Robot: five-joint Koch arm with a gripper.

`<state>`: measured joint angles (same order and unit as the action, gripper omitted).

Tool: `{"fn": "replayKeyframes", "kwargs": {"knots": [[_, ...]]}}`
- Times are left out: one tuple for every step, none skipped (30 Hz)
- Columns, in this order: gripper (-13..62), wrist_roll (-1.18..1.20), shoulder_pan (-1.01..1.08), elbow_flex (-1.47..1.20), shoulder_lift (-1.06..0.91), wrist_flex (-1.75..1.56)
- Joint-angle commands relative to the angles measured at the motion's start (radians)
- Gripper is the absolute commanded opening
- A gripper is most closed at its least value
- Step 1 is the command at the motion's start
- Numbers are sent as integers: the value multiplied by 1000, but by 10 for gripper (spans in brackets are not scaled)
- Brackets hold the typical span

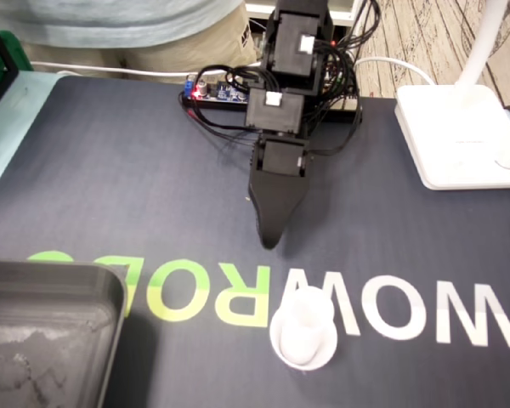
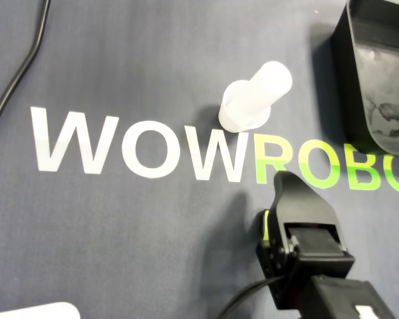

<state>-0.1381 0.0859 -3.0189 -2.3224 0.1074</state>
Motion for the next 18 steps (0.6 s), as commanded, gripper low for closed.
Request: {"fn": "replayKeyframes", "kwargs": {"knots": [[315, 14, -6, -34, -77, 2], [315, 14, -6, -43, -77, 0], [315, 14, -6, -49, -77, -2], [315, 20, -6, -49, -77, -2], [315, 26, -6, -49, -77, 0], [315, 35, -6, -49, -77, 0], [315, 48, -6, -49, -77, 0], [315, 63, -6, -49, -77, -2], [316, 80, -6, -51, -77, -2], [319, 91, -8, -51, -77, -3], [321, 97, -9, -51, -77, -5], [321, 97, -14, -52, -77, -8], [321, 97, -20, -54, -77, -12], [321, 97, -26, -55, -77, -15], [321, 95, -34, -55, -77, -17], [321, 95, -37, -55, -77, -17], [321, 95, -41, -57, -77, -17], [321, 95, -44, -57, -77, -17]]}}
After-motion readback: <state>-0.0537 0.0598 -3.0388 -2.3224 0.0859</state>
